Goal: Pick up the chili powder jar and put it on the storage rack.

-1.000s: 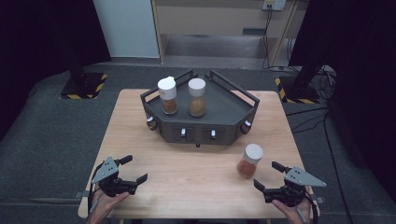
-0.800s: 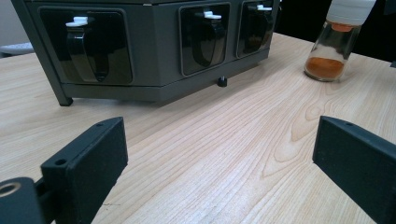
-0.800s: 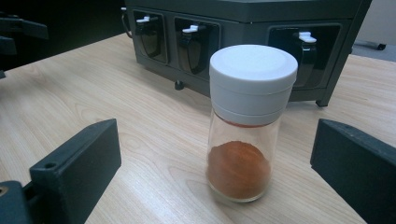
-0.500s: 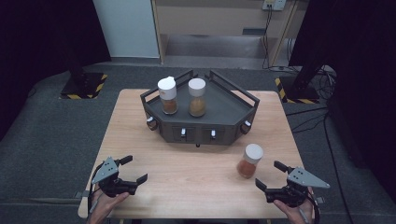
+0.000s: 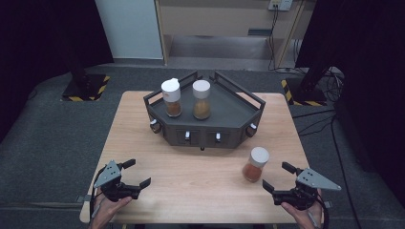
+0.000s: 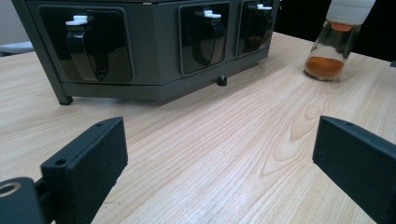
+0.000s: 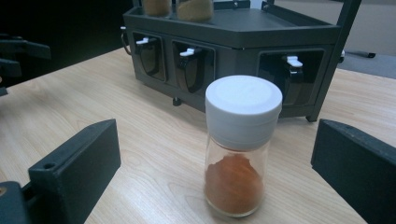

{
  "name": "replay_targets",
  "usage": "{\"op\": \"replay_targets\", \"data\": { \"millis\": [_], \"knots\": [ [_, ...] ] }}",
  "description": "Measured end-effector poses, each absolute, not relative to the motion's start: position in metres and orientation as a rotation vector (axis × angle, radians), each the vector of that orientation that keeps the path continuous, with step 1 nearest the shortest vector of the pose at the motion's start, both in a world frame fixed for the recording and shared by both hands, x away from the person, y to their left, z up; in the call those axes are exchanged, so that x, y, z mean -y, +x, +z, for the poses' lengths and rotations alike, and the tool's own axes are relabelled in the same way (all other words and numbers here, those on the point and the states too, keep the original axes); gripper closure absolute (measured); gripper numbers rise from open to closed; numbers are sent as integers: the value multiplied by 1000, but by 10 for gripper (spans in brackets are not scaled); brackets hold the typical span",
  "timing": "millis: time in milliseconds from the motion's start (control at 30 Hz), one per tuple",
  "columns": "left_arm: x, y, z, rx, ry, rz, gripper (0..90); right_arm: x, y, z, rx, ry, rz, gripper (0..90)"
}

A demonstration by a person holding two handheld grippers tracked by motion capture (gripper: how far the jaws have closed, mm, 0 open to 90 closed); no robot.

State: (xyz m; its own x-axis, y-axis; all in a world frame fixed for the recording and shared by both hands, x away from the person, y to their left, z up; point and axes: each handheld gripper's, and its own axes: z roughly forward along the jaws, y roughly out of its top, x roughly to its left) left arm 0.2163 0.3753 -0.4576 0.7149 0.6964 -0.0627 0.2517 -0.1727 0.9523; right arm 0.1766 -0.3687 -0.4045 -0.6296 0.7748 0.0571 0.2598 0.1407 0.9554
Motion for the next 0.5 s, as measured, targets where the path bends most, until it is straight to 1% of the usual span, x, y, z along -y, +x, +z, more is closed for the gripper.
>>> {"op": "replay_targets", "data": {
  "millis": [500],
  "knots": [
    [-374,215,-456,-740,1764,459,22,366,184,-392,-1984,988,1478,14]
  ]
}}
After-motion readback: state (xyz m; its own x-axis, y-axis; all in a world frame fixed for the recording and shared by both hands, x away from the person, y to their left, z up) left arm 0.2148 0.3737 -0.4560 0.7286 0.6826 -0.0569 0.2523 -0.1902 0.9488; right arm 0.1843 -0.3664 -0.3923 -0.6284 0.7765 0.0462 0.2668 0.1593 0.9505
